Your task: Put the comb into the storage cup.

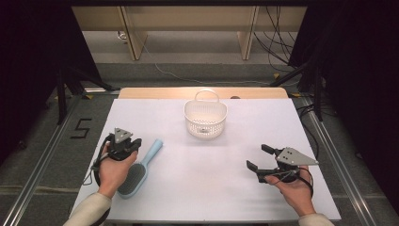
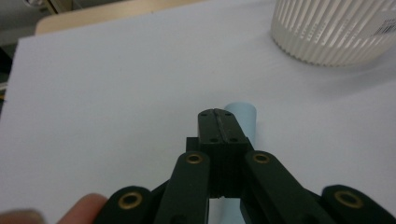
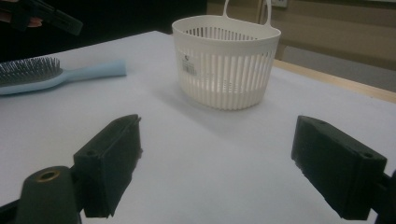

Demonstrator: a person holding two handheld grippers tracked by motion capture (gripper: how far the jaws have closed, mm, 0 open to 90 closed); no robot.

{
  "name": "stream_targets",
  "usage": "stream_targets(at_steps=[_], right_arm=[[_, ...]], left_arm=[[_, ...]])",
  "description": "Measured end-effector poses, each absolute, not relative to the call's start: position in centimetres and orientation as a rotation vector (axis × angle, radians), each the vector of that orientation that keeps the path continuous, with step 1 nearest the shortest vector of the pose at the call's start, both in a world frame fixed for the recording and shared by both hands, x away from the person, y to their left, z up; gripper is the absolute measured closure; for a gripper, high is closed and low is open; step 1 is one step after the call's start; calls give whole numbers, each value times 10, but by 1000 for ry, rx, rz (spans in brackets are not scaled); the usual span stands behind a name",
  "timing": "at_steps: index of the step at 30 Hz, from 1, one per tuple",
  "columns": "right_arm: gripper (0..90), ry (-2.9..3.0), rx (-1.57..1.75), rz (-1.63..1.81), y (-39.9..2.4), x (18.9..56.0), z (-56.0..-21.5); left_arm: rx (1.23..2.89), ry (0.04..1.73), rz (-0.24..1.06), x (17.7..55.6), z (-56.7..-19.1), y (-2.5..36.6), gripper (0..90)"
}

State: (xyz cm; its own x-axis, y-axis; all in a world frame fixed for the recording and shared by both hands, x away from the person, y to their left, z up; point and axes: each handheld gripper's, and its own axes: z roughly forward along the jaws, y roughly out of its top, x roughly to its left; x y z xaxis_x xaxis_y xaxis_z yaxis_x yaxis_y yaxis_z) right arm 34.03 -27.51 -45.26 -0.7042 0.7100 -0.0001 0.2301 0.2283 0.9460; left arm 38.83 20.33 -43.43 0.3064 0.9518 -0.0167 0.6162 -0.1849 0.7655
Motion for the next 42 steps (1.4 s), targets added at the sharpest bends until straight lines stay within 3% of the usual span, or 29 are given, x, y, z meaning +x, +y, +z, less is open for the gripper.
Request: stream_targets(at_steps=[10, 18, 42], right_arm=[[167, 2070, 865, 1483, -276, 340, -452], [168, 2077, 860, 1481, -275, 341, -453], [170, 2093, 865, 1480, -274, 342, -454]], left_arm=[[2039, 1614, 534, 432, -451, 185, 900], [2082, 1686, 478, 446, -458, 183, 900], [2156, 1696, 366, 452, -465, 164, 900]])
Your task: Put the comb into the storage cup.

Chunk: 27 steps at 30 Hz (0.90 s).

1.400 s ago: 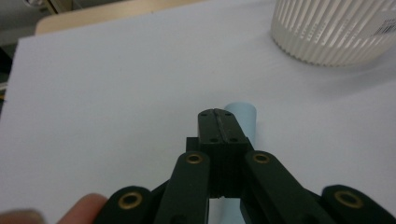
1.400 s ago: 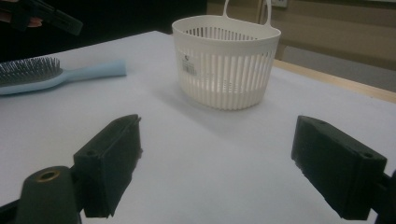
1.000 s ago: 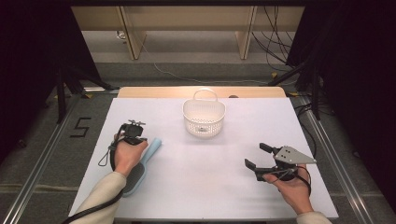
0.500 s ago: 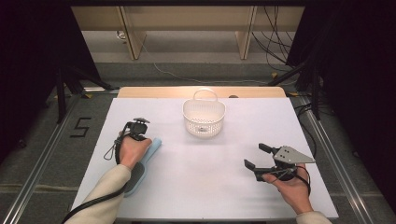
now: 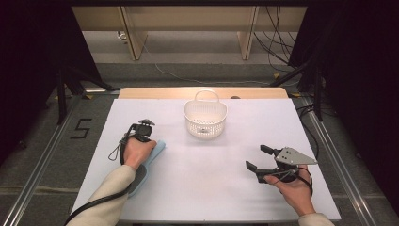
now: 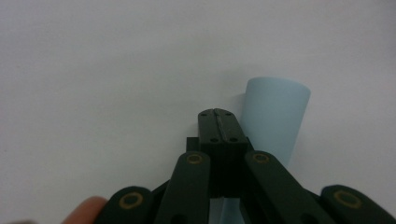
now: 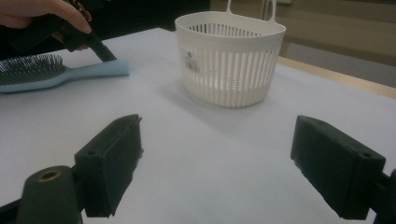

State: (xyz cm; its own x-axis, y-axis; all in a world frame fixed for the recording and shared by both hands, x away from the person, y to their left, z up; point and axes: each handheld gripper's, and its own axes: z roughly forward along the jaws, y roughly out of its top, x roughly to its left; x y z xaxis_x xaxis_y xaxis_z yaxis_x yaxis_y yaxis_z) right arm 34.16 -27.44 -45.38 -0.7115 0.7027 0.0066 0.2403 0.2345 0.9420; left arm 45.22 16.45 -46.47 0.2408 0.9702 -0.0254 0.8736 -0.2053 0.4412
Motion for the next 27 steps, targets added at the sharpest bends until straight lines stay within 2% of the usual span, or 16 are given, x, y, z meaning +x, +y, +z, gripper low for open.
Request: stream_targets(at_steps=[17, 27], right_arm=[[171, 2092, 868, 1482, -275, 342, -454], [171, 2091, 868, 1481, -274, 342, -453]], left_arm=[[2279, 1571, 343, 434, -464, 138, 900], [2335, 1491, 335, 409, -468, 133, 900]])
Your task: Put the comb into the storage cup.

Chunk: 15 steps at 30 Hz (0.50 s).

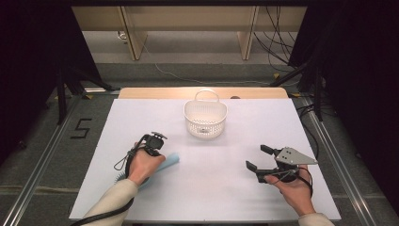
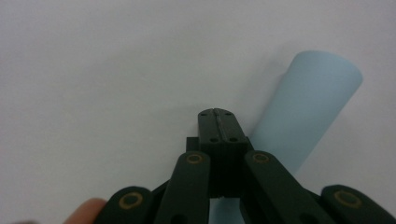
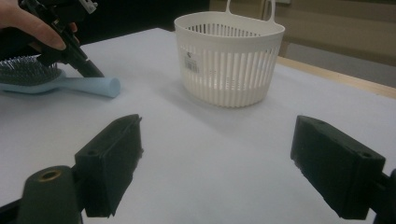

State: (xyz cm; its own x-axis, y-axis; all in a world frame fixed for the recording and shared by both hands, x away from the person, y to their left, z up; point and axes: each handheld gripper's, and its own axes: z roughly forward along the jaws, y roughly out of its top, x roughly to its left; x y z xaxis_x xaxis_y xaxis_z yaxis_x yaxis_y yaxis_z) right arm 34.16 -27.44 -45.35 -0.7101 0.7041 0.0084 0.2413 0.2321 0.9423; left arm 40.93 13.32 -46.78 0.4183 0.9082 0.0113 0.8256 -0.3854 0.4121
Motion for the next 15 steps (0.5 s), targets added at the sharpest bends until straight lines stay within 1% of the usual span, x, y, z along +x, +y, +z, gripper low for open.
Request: stream_targets(at_steps=[15], right_arm=[[172, 2091, 868, 1482, -275, 342, -453]], left_arm=[[2399, 1390, 300, 384, -467, 124, 900]])
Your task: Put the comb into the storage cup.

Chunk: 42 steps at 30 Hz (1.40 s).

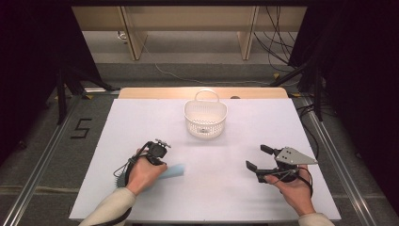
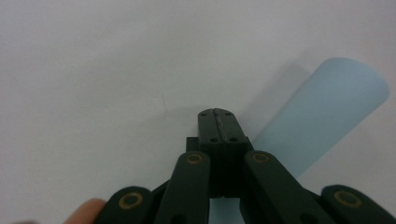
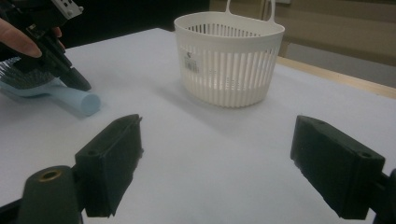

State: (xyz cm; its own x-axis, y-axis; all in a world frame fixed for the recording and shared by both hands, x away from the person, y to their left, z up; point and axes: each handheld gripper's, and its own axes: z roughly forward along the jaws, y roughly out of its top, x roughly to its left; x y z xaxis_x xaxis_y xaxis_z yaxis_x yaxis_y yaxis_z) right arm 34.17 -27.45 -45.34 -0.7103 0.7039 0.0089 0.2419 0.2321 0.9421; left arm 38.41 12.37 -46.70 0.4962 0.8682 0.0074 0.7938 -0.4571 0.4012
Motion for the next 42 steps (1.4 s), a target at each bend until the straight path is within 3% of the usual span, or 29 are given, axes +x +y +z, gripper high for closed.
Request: stream_targets(at_steps=[42], right_arm=[[173, 2102, 863, 1477, -273, 341, -453]], left_arm=[[2483, 1249, 248, 325, -467, 133, 900]])
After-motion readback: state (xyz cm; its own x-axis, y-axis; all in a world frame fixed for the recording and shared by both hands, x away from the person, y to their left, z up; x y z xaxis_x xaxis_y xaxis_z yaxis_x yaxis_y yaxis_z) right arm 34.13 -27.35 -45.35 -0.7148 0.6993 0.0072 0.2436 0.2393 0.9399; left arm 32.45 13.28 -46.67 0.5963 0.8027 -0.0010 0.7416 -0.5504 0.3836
